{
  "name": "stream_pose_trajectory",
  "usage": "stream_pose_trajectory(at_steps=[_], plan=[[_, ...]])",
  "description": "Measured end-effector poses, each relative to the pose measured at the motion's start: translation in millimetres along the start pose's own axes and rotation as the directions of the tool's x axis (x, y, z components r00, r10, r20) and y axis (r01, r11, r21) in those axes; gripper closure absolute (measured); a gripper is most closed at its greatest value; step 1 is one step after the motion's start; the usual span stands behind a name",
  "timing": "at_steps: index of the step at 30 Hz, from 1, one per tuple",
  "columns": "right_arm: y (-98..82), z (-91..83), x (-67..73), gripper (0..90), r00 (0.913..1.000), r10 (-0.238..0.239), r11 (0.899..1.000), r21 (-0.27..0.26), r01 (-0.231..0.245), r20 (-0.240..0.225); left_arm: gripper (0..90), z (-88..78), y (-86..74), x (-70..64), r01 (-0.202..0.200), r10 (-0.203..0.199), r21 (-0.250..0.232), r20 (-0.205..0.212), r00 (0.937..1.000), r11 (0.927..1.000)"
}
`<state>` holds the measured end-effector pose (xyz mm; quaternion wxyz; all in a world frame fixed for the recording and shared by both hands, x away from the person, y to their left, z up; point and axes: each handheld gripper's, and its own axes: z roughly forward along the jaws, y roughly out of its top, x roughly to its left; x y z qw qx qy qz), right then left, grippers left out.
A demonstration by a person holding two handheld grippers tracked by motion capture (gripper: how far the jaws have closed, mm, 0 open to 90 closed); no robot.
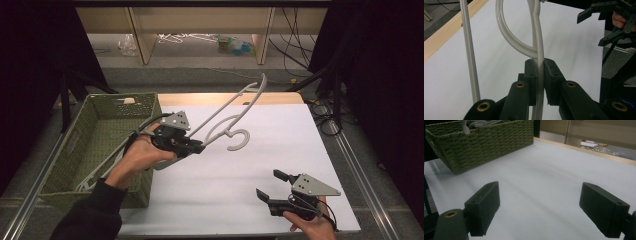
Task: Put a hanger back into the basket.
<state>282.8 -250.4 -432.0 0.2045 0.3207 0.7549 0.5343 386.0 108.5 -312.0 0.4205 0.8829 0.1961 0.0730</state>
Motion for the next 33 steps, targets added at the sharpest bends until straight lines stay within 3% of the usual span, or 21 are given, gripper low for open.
stream_pose_trajectory(at_steps=[5,6,7,14,26,33], plan=[[0.6,-1.4,0.0,17.6,0.9999,-0.009,1.000,0.019,0.008,0.012,81.3,-12.3,-2.0,2.8,-0.001,0.001,0.008,-0.008,1.0000,1.0000],[-0.4,1.2,0.0,17.6,1.0000,0.005,1.000,-0.010,-0.005,-0.001,81.3,-18.9,-5.1,4.7,-0.001,0.001,0.012,-0.014,0.9999,0.9999],[-0.1,0.0,0.3,17.6,0.9999,0.011,1.000,0.010,-0.011,0.002,81.3,-22.0,-6.9,5.7,0.003,-0.003,0.009,-0.021,0.9998,1.0000],[-0.1,0.9,-0.4,17.6,0.9999,-0.007,1.000,-0.001,0.007,0.009,81.3,-43.2,-19.1,15.0,0.030,-0.031,-0.012,-0.051,0.9982,0.9995],[-0.6,1.9,0.8,17.5,0.9999,0.014,1.000,0.004,-0.014,0.006,81.3,-79.4,-61.2,30.6,0.104,-0.105,-0.017,-0.113,0.9880,0.9945],[-0.6,2.5,0.3,17.6,1.0000,0.005,1.000,-0.003,-0.005,0.008,81.3,-100.9,-75.8,35.9,0.118,-0.120,-0.019,-0.147,0.9818,0.9928]])
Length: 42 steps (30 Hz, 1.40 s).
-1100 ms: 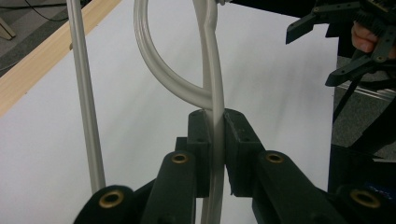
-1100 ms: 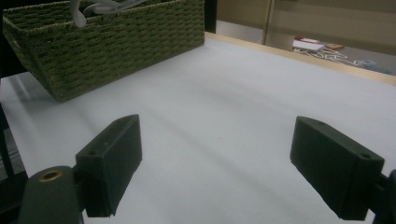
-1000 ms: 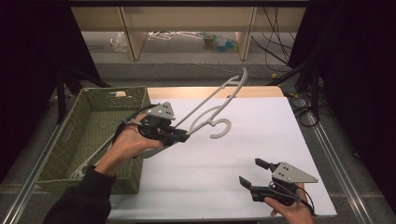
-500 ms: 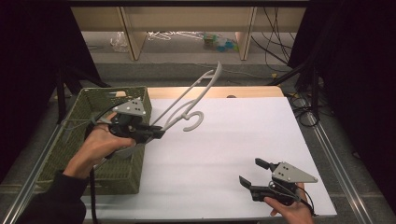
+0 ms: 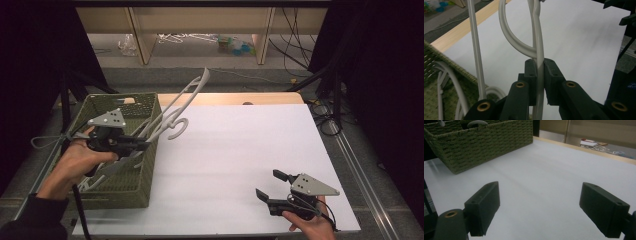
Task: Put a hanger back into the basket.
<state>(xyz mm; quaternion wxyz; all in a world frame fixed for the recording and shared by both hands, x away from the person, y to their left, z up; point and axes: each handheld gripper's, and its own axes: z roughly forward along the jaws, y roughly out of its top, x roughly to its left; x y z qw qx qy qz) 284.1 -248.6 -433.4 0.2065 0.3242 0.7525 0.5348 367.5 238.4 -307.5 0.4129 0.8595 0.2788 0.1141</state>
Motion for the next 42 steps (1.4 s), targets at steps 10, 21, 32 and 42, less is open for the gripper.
stream_pose_trajectory(at_steps=[10,21,32,42], plan=[[0.0,-0.7,0.5,17.6,0.9999,0.009,1.000,0.014,-0.009,-0.006,81.3,-19.8,-23.8,15.7,0.034,-0.034,0.021,-0.037,0.9988,0.9992],[-0.5,0.9,0.9,17.5,0.9998,0.016,1.000,0.004,-0.016,-0.014,81.5,-33.7,-41.6,23.3,0.065,-0.064,0.009,-0.059,0.9962,0.9978],[-0.6,0.9,0.2,17.4,0.9999,0.011,1.000,-0.001,-0.011,-0.012,81.6,-50.0,-52.3,34.6,0.080,-0.083,-0.034,-0.100,0.9915,0.9962],[-0.4,0.8,-0.2,17.4,1.0000,0.003,1.000,-0.001,-0.003,-0.005,81.5,-80.1,-73.6,45.7,0.144,-0.157,-0.088,-0.150,0.9762,0.9856]])
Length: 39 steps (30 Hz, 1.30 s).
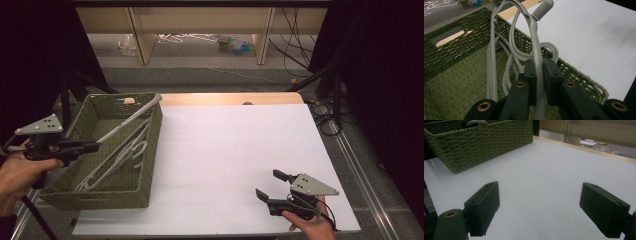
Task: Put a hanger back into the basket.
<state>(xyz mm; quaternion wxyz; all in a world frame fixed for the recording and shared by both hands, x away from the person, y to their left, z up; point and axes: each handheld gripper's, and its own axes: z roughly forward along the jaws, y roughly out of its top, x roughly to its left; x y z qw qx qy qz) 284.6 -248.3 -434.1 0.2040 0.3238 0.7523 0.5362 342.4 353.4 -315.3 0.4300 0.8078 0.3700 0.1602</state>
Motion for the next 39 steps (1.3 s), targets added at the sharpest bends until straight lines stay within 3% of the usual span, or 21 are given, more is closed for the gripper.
stream_pose_trajectory(at_steps=[2,6,8,11,12,13,16,18,20,21,22,23,26,29,30,34,36,38,39], plan=[[0.3,-1.1,-0.6,17.4,0.9999,-0.011,1.000,0.013,0.011,0.012,81.5,-4.2,-5.5,4.8,0.012,-0.012,0.002,-0.023,0.9996,0.9999],[-0.2,0.4,-0.6,17.4,0.9999,-0.011,1.000,0.004,0.011,0.001,81.5,-5.4,-10.3,9.5,0.010,-0.009,0.012,-0.028,0.9996,0.9999],[-0.3,0.7,-0.7,17.4,0.9999,-0.011,1.000,0.000,0.011,0.001,81.5,-3.0,-13.2,12.0,0.032,-0.032,0.001,-0.032,0.9990,0.9995],[0.7,-2.5,0.4,17.4,1.0000,0.000,0.999,0.049,0.000,0.003,81.5,3.8,-14.8,16.0,0.038,-0.037,0.014,-0.035,0.9987,0.9992],[0.7,-2.5,0.4,17.4,1.0000,0.000,0.999,0.049,0.000,0.003,81.5,7.2,-14.9,16.9,0.041,-0.040,0.017,-0.033,0.9987,0.9990],[-0.4,0.3,1.0,17.4,0.9999,0.012,1.000,0.017,-0.012,-0.010,81.4,10.4,-14.5,17.8,0.039,-0.038,0.024,-0.031,0.9988,0.9989],[-0.1,-0.5,0.4,17.4,1.0000,0.004,1.000,0.022,-0.004,0.001,81.4,20.0,-12.9,19.7,0.021,-0.020,0.052,-0.018,0.9996,0.9984],[0.6,-2.5,0.1,17.4,1.0000,0.001,0.999,0.048,-0.001,0.004,81.5,27.8,-12.6,19.2,0.030,-0.029,0.041,-0.014,0.9995,0.9987],[-0.4,0.1,0.7,17.4,1.0000,0.006,1.000,0.018,-0.006,-0.005,81.4,32.4,-12.0,22.6,0.016,-0.016,0.068,-0.008,0.9998,0.9976],[-0.4,0.1,0.7,17.4,1.0000,0.006,1.000,0.018,-0.006,-0.005,81.4,35.7,-12.5,22.6,0.037,-0.036,0.059,-0.009,0.9993,0.9976],[0.6,-2.5,0.4,17.4,1.0000,0.000,0.999,0.048,0.000,0.002,81.3,36.9,-13.5,25.0,0.023,-0.023,0.087,0.004,0.9997,0.9959],[-0.3,0.6,-0.6,17.4,0.9999,-0.011,1.000,0.000,0.011,-0.002,81.3,37.9,-14.8,25.9,0.015,-0.016,0.094,0.003,0.9999,0.9954],[-0.3,-0.1,0.6,17.4,1.0000,0.005,1.000,0.022,-0.005,0.001,81.2,41.5,-19.4,26.6,0.030,-0.030,0.110,-0.005,0.9995,0.9935],[0.7,-2.3,0.8,17.4,1.0000,0.002,0.999,0.050,-0.002,-0.003,81.2,44.9,-25.6,31.0,0.027,-0.026,0.159,-0.008,0.9996,0.9868],[0.7,-2.3,0.6,17.4,1.0000,0.001,0.999,0.050,-0.001,-0.001,81.2,48.5,-30.6,32.6,0.052,-0.053,0.157,0.003,0.9986,0.9863],[-0.3,0.1,0.9,17.4,1.0000,0.006,1.000,0.022,-0.006,-0.002,81.2,51.0,-37.2,36.0,0.060,-0.060,0.179,-0.004,0.9982,0.9820],[-0.3,0.7,-0.1,17.4,0.9999,-0.010,1.000,0.013,0.010,0.005,81.0,52.8,-39.7,39.1,0.046,-0.048,0.219,0.005,0.9988,0.9747],[-0.1,0.2,-0.2,17.4,1.0000,-0.010,1.000,0.016,0.010,0.001,81.0,57.6,-42.0,38.3,0.058,-0.060,0.239,0.002,0.9982,0.9693],[0.8,-2.5,0.4,17.4,1.0000,0.001,0.999,0.049,-0.001,0.002,80.9,60.8,-43.6,37.4,0.054,-0.056,0.256,0.001,0.9984,0.9652]])
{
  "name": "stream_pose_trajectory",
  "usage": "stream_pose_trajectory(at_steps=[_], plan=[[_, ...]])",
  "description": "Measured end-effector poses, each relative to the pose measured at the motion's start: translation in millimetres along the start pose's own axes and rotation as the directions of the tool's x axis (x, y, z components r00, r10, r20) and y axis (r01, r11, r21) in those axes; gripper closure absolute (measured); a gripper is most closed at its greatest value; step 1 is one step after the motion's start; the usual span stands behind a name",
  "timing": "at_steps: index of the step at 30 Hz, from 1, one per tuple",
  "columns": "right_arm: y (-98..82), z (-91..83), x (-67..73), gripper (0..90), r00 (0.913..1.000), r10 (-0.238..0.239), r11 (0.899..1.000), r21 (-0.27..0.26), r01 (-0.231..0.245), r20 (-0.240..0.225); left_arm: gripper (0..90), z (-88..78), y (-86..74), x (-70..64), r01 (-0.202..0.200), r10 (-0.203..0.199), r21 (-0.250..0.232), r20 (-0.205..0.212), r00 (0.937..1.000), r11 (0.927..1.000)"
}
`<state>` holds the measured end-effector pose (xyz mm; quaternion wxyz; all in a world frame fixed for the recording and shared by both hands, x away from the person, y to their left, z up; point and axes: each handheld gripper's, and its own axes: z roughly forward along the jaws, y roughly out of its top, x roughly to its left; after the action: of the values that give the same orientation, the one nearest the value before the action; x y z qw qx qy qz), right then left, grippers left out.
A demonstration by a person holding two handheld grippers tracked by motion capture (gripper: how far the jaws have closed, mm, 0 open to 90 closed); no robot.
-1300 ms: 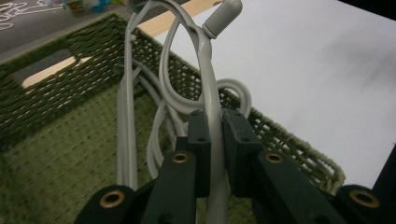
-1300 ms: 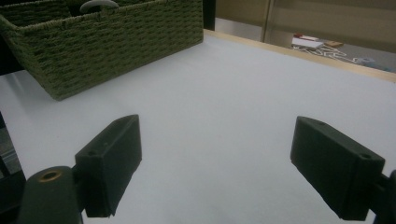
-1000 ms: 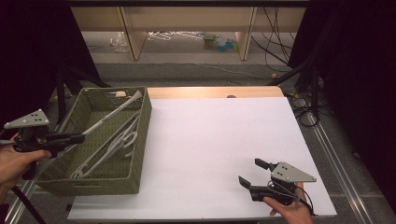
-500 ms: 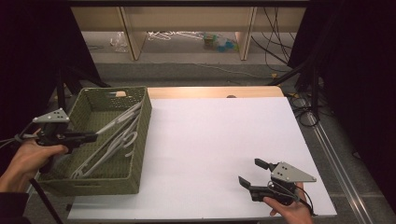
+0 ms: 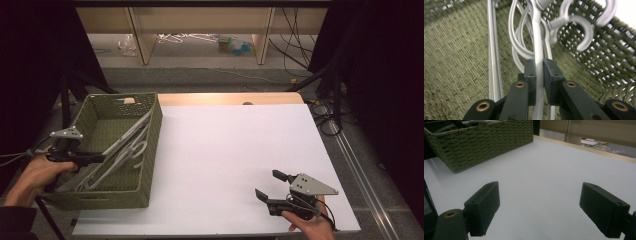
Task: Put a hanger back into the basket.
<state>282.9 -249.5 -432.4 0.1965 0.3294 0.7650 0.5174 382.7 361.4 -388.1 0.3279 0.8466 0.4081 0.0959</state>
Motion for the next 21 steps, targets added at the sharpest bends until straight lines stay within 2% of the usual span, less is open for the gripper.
stream_pose_trajectory(at_steps=[1,2,3,6,7,9,10,12,13,16,17,18,20,21], plan=[[0.0,0.0,0.0,17.4,1.0000,0.000,1.000,0.000,0.000,0.000,81.0,0.0,0.0,0.0,0.000,0.000,0.000,0.000,1.0000,1.0000],[-0.9,2.8,0.5,17.4,0.9999,0.010,0.999,-0.034,-0.010,-0.009,81.0,2.1,-1.0,-0.8,0.001,-0.001,-0.003,-0.003,1.0000,1.0000],[-0.8,3.2,-1.2,17.4,0.9999,-0.013,0.999,-0.048,0.013,-0.002,81.1,3.6,-1.8,-1.0,0.000,0.000,0.009,-0.003,1.0000,1.0000],[-0.6,2.2,-0.7,17.4,0.9999,-0.011,0.999,-0.036,0.011,0.002,80.9,7.7,-3.2,-1.6,-0.011,0.011,0.032,0.011,0.9999,0.9994],[-0.7,1.9,0.2,17.4,1.0000,0.002,1.000,-0.027,-0.002,-0.004,80.6,10.0,-2.1,-3.6,-0.017,0.016,0.046,0.018,0.9997,0.9988],[-0.6,2.2,-0.9,17.4,0.9999,-0.013,0.999,-0.038,0.013,0.002,79.8,10.6,-1.2,-4.0,-0.017,0.016,0.052,0.018,0.9997,0.9985],[-0.6,2.5,-1.0,17.4,0.9999,-0.014,0.999,-0.044,0.014,0.004,79.7,9.7,0.8,-6.9,0.003,-0.004,0.020,0.015,0.9999,0.9998],[-0.5,2.1,-1.0,17.4,0.9999,-0.014,0.999,-0.041,0.014,0.006,79.1,7.7,2.1,-7.9,-0.006,0.006,0.015,0.013,0.9999,0.9999],[-0.5,2.2,-1.0,17.4,0.9999,-0.015,0.999,-0.041,0.015,0.006,74.5,5.6,3.9,-8.7,-0.012,0.011,0.017,0.018,0.9998,0.9998],[-0.5,2.2,-1.0,17.4,0.9999,-0.015,0.999,-0.040,0.015,0.005,71.6,3.2,6.9,-14.3,-0.006,0.006,-0.006,0.006,1.0000,1.0000],[-0.5,2.1,-1.0,17.4,0.9999,-0.015,0.999,-0.041,0.015,0.006,69.3,2.2,8.3,-16.8,-0.010,0.010,-0.015,-0.011,0.9999,0.9998],[-0.4,1.2,0.1,17.4,1.0000,0.002,1.000,-0.025,-0.002,-0.001,65.7,2.2,9.3,-19.0,-0.005,0.004,-0.035,-0.019,0.9998,0.9994],[-0.3,1.2,0.0,17.4,1.0000,0.002,1.000,-0.026,-0.002,0.001,60.5,2.9,10.1,-23.7,0.000,0.000,-0.081,-0.009,1.0000,0.9967],[-0.4,1.2,0.1,17.4,1.0000,0.002,1.000,-0.026,-0.002,0.000,57.4,3.4,11.4,-29.3,0.018,-0.020,-0.113,-0.022,0.9995,0.9934]])
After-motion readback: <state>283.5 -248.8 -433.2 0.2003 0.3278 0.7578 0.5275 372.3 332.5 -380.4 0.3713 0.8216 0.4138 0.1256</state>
